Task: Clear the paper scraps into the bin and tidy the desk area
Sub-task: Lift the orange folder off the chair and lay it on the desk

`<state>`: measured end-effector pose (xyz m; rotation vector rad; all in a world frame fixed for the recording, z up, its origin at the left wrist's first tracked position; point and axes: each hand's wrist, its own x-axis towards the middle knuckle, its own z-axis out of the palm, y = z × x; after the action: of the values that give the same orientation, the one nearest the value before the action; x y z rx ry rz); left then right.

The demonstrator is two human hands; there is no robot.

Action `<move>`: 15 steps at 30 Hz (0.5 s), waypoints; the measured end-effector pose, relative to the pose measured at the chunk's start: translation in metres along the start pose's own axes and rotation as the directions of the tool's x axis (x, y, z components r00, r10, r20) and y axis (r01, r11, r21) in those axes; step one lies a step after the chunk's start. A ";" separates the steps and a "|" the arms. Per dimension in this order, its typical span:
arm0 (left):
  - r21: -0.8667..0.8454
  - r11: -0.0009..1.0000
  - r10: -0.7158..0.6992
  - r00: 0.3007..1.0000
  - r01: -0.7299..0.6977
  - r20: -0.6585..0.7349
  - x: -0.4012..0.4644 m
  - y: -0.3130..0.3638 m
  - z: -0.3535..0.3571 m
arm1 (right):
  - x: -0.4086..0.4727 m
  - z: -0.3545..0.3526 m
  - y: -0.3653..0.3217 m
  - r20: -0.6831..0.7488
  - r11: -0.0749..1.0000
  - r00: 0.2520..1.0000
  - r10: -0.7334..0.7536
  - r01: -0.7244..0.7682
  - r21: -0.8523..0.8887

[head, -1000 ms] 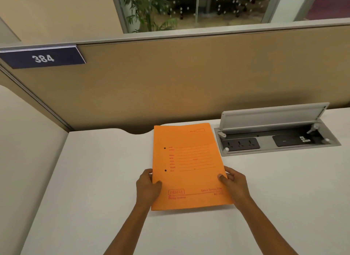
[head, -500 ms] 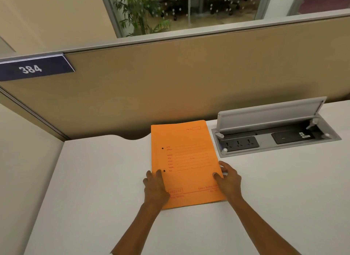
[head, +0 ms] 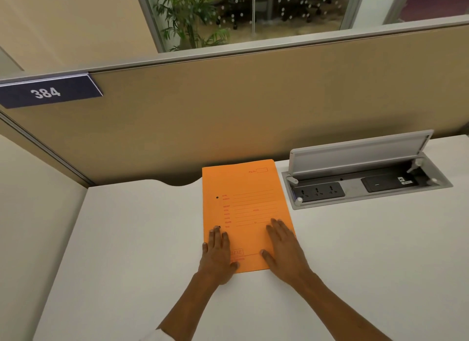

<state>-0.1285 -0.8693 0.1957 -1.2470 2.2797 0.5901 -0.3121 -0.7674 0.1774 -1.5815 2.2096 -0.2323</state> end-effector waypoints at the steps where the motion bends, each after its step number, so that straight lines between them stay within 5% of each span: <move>1: -0.002 1.000 0.001 1.000 -0.001 -0.003 0.000 0.000 0.001 | 0.000 0.006 0.000 0.058 0.998 0.998 -0.007 0.010 -0.056; 15: -0.028 0.998 0.054 0.998 -0.055 -0.020 0.010 -0.009 -0.006 | 0.016 -0.007 0.002 0.217 0.988 0.976 -0.012 0.044 -0.145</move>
<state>-0.1268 -0.8830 0.1933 -1.2123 2.3351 0.6349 -0.3211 -0.7820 0.1795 -1.6322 2.0786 0.0961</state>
